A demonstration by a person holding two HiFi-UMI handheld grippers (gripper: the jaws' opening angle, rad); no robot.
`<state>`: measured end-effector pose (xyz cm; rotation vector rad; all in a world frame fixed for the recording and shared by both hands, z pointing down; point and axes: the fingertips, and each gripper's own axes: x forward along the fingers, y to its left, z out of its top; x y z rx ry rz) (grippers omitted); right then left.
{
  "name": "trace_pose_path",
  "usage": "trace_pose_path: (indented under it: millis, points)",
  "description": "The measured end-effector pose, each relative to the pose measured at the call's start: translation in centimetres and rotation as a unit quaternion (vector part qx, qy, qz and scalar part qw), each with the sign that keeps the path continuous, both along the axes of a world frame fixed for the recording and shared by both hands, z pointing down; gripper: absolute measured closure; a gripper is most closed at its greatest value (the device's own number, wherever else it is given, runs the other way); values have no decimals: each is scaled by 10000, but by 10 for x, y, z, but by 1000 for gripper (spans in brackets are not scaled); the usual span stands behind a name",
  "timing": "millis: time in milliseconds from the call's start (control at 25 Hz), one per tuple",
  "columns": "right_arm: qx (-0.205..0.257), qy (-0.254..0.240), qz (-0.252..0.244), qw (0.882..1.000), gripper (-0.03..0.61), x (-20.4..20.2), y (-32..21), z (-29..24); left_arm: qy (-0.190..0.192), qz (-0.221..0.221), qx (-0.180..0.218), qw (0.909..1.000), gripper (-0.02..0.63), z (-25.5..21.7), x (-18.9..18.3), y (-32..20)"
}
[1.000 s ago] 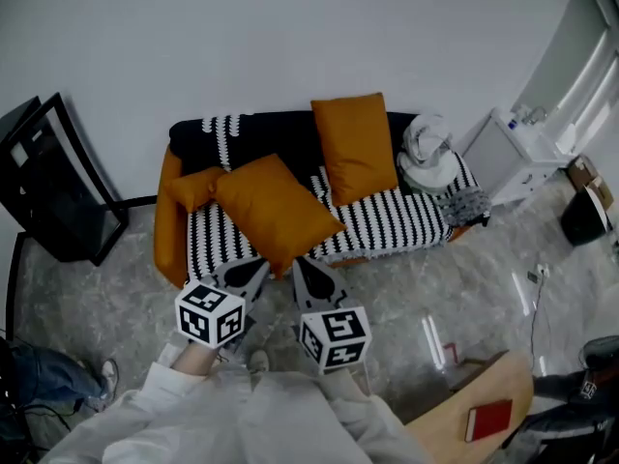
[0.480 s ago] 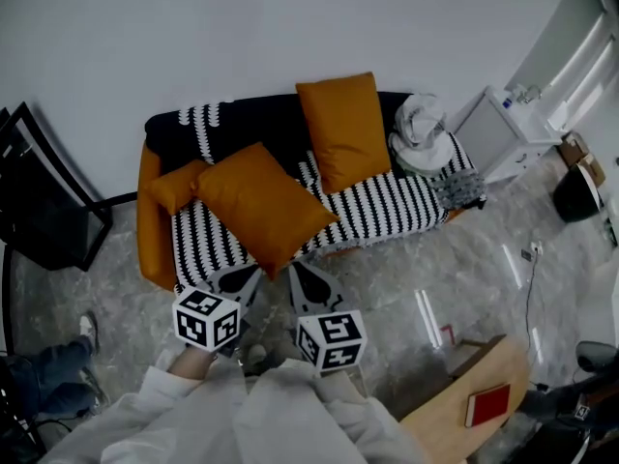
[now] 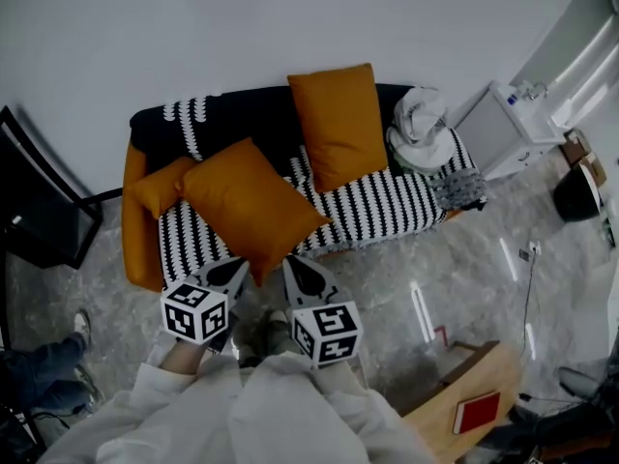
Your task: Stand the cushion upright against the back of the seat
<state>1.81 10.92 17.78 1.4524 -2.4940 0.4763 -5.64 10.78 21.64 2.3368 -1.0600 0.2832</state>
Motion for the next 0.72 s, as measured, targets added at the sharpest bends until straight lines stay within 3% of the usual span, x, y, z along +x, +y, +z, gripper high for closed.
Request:
trace_pose_path:
  millis: [720]
  points:
    - [23, -53, -621, 9981, 565, 58, -100, 7, -58, -572, 110, 9983, 607, 2, 55, -92]
